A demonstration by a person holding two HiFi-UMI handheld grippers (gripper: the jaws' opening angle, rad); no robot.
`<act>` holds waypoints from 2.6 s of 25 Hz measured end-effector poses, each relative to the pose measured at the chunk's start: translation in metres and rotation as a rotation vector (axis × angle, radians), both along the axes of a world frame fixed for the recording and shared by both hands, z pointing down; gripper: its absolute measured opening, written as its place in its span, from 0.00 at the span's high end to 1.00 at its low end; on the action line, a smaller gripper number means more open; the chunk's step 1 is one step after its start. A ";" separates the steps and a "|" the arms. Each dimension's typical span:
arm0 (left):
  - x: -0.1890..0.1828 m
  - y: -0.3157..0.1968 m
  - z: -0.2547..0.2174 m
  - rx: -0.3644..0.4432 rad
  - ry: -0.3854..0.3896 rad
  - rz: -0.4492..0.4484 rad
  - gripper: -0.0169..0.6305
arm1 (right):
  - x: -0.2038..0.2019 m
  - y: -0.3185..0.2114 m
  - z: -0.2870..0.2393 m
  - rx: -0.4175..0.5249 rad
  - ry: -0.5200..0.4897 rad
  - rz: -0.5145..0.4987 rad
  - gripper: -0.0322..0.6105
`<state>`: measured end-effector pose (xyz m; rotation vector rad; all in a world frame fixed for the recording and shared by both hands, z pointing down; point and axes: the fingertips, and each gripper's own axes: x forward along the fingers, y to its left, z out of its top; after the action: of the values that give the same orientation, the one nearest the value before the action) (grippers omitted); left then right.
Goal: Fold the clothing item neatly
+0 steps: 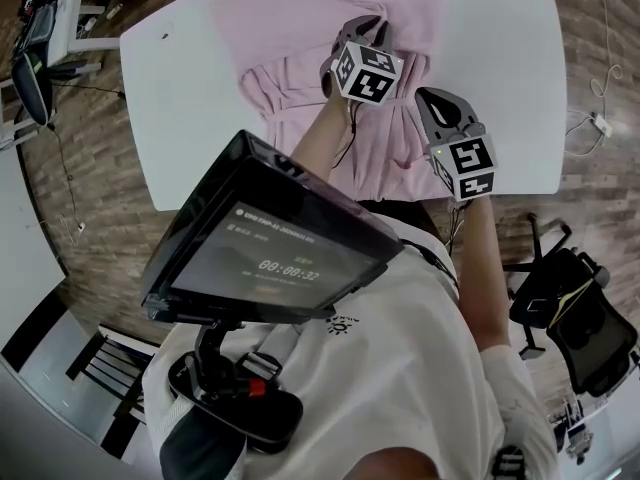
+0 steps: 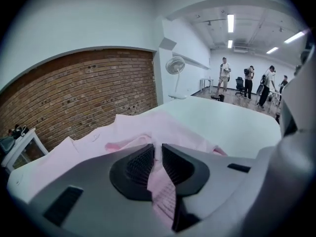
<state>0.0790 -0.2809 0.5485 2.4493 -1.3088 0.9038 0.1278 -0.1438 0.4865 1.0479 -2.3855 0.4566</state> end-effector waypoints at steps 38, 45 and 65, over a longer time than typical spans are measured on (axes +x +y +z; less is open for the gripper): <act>-0.149 0.008 0.030 -0.040 -0.036 -0.050 0.80 | -0.065 -0.200 0.067 0.076 0.173 0.006 0.71; -0.159 0.018 0.046 -0.102 -0.011 -0.046 0.80 | -0.027 -0.224 0.072 0.078 0.251 0.088 0.92; -0.181 0.023 0.039 -0.146 0.084 -0.077 0.80 | -0.027 -0.140 0.104 -0.169 0.266 -0.221 0.94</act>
<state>-0.1019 -0.2575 0.5877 2.2842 -1.2526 0.8371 0.1008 -0.2842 0.5906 0.7123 -2.1525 0.4027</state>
